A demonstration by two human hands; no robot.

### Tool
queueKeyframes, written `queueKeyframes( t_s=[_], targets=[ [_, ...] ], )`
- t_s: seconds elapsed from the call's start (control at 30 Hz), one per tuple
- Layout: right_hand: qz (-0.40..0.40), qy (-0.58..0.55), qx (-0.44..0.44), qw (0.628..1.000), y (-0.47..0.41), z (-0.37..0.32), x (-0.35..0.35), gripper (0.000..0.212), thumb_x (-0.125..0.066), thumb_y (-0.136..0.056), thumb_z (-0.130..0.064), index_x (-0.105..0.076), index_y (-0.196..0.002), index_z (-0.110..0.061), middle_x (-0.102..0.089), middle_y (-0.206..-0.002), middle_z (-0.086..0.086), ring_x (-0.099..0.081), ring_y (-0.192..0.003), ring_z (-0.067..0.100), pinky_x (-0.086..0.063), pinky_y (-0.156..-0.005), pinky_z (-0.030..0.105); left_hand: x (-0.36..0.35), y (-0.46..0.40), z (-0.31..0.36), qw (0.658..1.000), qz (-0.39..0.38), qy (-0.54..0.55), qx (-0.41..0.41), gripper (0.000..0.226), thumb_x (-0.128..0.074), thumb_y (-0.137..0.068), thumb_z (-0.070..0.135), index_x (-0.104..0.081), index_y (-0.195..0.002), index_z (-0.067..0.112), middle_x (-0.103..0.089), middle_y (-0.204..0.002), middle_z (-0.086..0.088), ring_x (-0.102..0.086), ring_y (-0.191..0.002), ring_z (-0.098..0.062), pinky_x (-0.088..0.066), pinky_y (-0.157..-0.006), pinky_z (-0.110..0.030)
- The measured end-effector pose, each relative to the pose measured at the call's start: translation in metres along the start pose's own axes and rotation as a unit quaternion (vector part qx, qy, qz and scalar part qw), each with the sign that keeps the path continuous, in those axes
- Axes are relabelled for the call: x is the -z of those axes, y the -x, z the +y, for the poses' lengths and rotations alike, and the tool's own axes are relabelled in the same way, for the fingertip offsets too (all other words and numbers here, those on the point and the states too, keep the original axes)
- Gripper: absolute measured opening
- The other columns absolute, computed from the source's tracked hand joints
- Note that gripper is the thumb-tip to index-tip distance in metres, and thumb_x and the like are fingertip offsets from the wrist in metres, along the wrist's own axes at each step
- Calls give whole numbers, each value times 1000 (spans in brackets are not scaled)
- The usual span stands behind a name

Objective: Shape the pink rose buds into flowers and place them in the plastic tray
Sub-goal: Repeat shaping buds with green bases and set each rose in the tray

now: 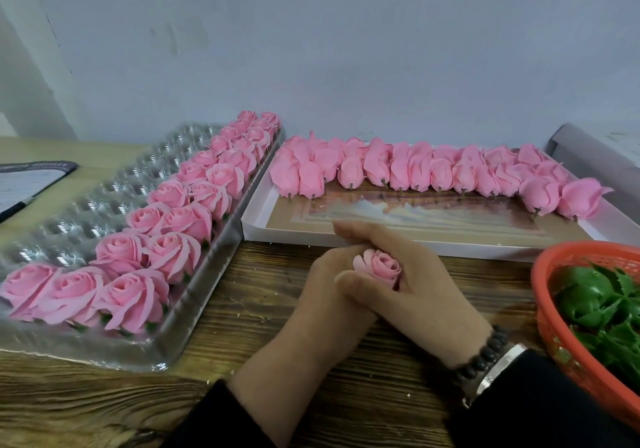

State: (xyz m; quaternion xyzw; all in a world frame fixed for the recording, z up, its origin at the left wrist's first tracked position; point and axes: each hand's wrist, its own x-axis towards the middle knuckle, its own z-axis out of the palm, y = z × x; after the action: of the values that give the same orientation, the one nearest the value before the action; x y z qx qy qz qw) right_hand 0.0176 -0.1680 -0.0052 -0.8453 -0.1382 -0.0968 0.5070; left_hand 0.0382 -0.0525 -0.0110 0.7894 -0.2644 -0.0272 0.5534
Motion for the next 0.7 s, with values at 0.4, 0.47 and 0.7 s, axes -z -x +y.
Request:
queueKeyframes(
  t_s=[0.4, 0.47, 0.7],
  targets=[
    [2, -41, 5, 999, 0, -3, -1, 41, -54, -68, -57, -65, -103, -39, -69, -98, -21, -61, -95, -7, -45, -81, 8, -9, 2, 5, 991, 39, 129, -7, 28, -64, -78, -9, -65, -74, 18, -68, -69, 10, -64, -70, -1, -49, -60, -13],
    [-17, -49, 0, 999, -2, -3, 1, 38, -63, -69, -53, -64, -104, -39, -68, -100, -21, -62, -95, -7, -45, -79, 7, -6, 2, 8, 992, 29, 120, -14, 27, -63, -78, -10, -64, -73, 17, -67, -67, 10, -63, -70, 2, -48, -60, -10],
    [-6, -115, -23, 993, -2, 9, 3, 46, -77, -67, -44, -61, -110, -36, -70, -103, -12, -64, -96, 2, -46, -82, 10, 3, -4, 2, 990, 45, 132, 31, 5, -64, -80, -4, -66, -81, 0, -69, -77, -13, -64, -70, -13, -53, -62, -18]
  ],
)
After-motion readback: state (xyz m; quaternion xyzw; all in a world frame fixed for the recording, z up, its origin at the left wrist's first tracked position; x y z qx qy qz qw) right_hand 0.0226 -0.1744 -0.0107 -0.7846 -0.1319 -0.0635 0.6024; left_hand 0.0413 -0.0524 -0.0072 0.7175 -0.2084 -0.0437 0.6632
